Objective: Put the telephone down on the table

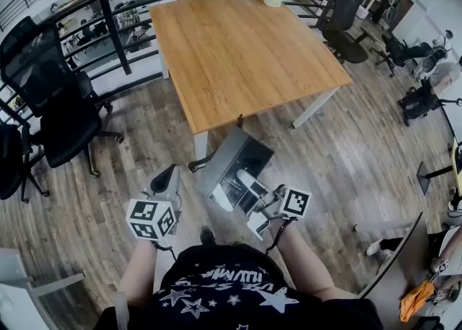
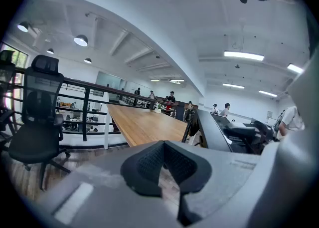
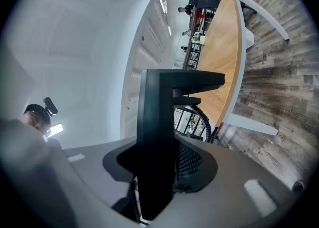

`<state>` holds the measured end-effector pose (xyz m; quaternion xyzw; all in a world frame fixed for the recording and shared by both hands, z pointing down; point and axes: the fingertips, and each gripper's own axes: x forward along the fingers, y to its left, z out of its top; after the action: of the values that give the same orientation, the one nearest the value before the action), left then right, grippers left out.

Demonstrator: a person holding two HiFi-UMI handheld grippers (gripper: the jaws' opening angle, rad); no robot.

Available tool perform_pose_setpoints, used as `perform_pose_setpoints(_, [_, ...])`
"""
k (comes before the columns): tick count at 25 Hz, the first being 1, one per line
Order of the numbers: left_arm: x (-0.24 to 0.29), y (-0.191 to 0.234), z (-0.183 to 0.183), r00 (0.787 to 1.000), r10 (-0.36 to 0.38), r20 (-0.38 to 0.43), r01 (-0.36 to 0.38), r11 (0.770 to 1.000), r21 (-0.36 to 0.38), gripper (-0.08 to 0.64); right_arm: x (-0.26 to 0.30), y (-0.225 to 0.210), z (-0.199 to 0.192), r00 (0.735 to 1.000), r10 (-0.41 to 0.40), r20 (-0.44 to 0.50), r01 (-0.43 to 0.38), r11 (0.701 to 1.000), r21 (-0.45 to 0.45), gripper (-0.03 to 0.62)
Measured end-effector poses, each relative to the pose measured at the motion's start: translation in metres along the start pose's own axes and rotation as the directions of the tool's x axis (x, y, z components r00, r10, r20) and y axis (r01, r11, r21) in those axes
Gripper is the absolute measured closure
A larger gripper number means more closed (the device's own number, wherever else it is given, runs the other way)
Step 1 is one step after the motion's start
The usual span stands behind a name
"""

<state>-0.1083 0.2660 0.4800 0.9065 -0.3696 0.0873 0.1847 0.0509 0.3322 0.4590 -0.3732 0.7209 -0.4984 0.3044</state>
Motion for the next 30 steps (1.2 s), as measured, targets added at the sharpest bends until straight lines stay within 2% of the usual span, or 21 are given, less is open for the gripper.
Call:
perform_pose_setpoints(16, [-0.004,-0.014,-0.011,1.0,0.017,-0.01,-0.018,0.999,-0.031,0.558,-0.009,0.002,-0.011,0.997,0.031,-0.072,-0.032,0.999,-0.01,0.431])
perform_pose_setpoints(19, [-0.01,-0.012,-0.007,0.999,0.032,0.004,-0.031,0.998,-0.048,0.558,-0.006,0.005,-0.01,0.996,0.033,-0.084,-0.033,0.999,-0.001,0.431])
perform_pose_setpoints(25, [-0.022,-0.005,0.01,0.998,0.046,0.044,-0.044,0.998,-0.041,0.559,0.004,0.022,-0.004,0.995,0.042,-0.09,-0.046,0.998,-0.044,0.431])
perform_pose_setpoints(30, [-0.018,0.001,0.011,0.998,0.043,0.039,-0.042,0.999,-0.023,0.558,0.011,0.024,0.002,0.995,0.055,-0.083,-0.058,0.998,-0.033,0.43])
